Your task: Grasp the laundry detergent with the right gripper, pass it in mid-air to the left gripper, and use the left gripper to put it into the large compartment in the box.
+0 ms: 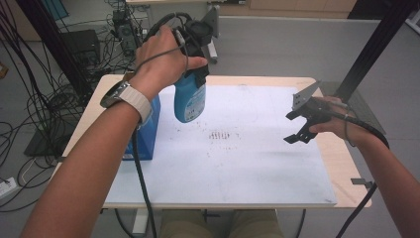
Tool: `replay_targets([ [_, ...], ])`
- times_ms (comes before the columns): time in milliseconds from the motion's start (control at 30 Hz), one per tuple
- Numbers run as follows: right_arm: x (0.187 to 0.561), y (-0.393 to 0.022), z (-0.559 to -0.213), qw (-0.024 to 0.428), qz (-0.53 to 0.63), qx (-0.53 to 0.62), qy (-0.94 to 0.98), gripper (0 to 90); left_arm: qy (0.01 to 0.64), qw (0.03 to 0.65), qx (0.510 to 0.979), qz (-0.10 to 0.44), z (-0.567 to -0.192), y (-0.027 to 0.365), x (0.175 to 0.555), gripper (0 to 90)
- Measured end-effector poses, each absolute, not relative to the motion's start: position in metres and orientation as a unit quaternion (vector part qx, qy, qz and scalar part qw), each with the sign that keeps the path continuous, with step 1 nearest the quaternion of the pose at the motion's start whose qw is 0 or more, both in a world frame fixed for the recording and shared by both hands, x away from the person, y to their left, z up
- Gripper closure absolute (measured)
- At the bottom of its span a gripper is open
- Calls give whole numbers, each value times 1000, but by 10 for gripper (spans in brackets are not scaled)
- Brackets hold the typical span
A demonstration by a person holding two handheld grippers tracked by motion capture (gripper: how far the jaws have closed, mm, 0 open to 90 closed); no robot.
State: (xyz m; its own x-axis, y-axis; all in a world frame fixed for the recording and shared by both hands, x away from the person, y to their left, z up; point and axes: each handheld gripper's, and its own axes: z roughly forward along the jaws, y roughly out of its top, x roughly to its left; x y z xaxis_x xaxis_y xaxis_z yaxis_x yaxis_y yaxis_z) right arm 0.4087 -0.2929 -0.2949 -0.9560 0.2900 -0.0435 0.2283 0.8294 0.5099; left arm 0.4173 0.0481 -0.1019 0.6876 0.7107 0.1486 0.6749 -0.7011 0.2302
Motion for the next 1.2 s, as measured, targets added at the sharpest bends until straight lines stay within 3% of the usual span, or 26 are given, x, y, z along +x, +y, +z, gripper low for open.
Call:
replay_targets([
  [600, 419, -298, -293, 63, 259, 141, 953, 108, 524, 91, 836, 137, -71, 93, 427, 374],
  [1200, 424, -301, -297, 58, 249, 140, 957, 108, 619, 81, 767, 149, -52, 142, 436, 374],
])
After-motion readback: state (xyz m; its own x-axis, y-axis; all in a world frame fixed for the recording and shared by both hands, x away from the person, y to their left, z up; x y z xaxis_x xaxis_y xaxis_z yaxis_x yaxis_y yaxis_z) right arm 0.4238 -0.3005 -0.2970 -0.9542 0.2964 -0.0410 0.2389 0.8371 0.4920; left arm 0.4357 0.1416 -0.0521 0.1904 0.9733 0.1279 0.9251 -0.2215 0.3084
